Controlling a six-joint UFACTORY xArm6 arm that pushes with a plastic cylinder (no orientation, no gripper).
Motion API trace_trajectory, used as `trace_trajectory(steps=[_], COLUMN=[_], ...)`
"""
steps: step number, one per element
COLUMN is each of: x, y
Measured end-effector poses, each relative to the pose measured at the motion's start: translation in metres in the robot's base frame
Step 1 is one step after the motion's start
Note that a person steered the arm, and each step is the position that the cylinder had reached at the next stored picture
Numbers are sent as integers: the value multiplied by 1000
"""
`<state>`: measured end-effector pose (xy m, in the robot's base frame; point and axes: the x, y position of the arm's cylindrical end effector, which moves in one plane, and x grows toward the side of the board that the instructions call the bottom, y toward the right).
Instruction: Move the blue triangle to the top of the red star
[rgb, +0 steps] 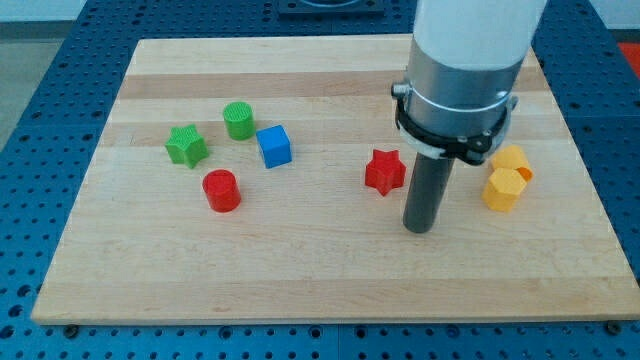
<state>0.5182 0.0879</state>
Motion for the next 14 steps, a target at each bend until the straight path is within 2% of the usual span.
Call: trace_trajectory(steps=[1,2,3,4,5,6,8,9,11,12,13,14], x=[-17,-23,-24,-45,-53,-57,-100,-112,-110,-139,-157,-149], y=[-46,-38,10,2,-53,-16,51,59,132,145,98,-4])
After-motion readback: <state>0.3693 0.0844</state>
